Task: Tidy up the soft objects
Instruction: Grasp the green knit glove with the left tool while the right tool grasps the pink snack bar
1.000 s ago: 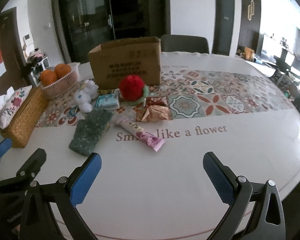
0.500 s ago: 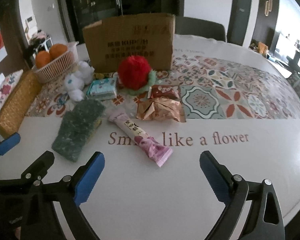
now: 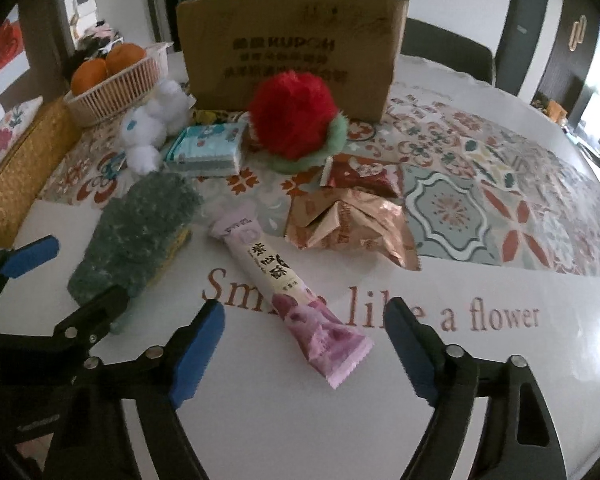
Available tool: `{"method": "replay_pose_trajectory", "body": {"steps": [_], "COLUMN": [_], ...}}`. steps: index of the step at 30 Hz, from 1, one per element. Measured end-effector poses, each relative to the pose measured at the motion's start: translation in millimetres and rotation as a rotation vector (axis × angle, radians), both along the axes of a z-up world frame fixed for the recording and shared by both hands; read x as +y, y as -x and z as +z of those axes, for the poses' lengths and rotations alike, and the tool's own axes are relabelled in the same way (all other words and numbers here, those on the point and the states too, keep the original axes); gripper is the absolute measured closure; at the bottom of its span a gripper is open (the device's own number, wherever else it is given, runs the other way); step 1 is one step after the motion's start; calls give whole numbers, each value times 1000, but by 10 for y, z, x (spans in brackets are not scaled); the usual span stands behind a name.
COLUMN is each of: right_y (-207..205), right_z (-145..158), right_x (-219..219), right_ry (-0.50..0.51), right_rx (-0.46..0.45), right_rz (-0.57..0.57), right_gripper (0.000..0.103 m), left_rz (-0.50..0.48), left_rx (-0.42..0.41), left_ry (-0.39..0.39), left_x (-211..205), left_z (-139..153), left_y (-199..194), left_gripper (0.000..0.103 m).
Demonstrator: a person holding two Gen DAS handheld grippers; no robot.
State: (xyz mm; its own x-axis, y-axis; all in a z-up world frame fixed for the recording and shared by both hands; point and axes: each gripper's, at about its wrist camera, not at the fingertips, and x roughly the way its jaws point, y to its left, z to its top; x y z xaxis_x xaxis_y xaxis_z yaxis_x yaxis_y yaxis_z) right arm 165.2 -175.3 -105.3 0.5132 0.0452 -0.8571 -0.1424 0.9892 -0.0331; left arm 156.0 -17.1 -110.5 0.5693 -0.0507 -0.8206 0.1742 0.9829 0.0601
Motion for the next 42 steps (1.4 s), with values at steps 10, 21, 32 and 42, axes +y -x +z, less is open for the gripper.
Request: {"method": "replay_pose_trajectory", "body": {"steps": [10,21,32,42], "right_y": [-179,-270,-154,35], "right_z": [-154,-177,-127,27], "right_x": [-23,63,52,81], "right_ry": [-38,-26,-87,-128], "right_rx": [46,13,10,-21], "right_rz": [5,23,24,8], "right_gripper": [32,54,79,79], "left_rz": [-44,-25,-34,-44], "left_rx": [50,70,42,19], "left_ry": [43,75,115,172], "left_x": [-35,37,52,73], "left_z": [-145,-235,-129,15], "left_y": [-184,-289,-157,18], "left_gripper": [20,34,56,66]}}
